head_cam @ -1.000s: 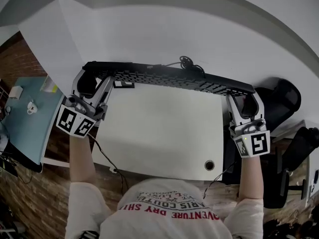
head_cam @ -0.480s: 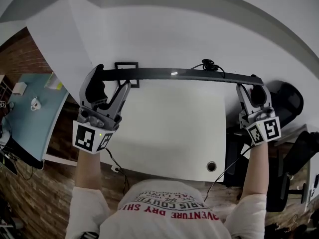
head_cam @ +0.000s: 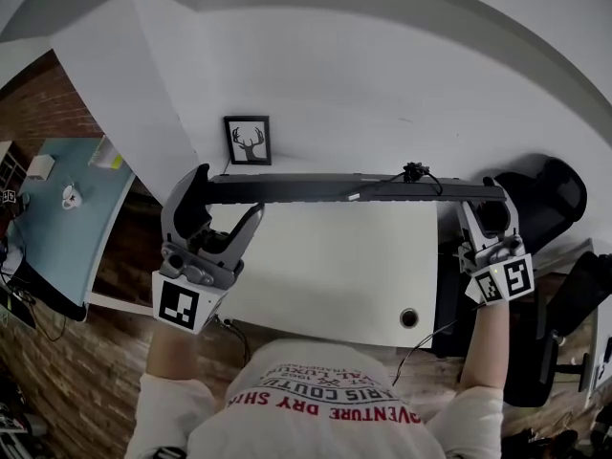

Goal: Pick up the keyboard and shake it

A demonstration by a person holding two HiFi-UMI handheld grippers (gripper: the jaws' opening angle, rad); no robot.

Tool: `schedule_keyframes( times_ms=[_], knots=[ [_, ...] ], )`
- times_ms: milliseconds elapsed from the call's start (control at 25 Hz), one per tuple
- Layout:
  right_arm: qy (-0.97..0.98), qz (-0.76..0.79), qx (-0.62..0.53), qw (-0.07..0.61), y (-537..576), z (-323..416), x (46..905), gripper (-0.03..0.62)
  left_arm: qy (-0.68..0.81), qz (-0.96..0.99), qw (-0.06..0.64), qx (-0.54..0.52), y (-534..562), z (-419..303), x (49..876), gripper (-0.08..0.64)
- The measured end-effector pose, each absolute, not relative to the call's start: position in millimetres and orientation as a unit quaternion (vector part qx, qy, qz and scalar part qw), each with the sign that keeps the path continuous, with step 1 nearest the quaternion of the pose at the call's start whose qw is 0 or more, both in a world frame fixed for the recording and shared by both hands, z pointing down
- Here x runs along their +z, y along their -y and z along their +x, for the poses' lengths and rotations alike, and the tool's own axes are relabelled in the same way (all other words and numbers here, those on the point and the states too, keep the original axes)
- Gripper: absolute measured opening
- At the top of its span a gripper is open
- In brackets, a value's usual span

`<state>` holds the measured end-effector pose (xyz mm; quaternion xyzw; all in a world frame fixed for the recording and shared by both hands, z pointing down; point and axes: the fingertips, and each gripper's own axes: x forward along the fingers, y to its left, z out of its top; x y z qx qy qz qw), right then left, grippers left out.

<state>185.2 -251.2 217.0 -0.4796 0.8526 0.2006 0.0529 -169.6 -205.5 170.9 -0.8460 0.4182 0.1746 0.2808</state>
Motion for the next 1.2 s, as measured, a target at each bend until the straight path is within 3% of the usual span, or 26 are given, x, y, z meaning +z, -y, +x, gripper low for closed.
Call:
schedule_keyframes(
  times_ms=[240,440,840,1200],
  knots=[
    [-0.853,-0.485,0.190,0.040,252.8,185.9,219.4,0.255,-0.414,-0.851,0.281,0.162,215.4,-170.0,175.3,0.319],
    [-0.859,-0.497,0.126,-0.007,270.8,181.2,242.3,0.253,-0.436,-0.862,0.243,0.089,255.3,-171.1,204.2,0.321],
    [-0.850,-0.514,-0.042,-0.106,293.7,154.0,340.7,0.253,-0.432,-0.900,0.055,0.032,322.3,-197.4,307.9,0.324],
    [-0.817,-0.503,-0.216,-0.179,250.3,144.9,480.9,0.255,-0.405,-0.900,-0.135,-0.086,312.8,-201.9,455.2,0.325]
  ],
)
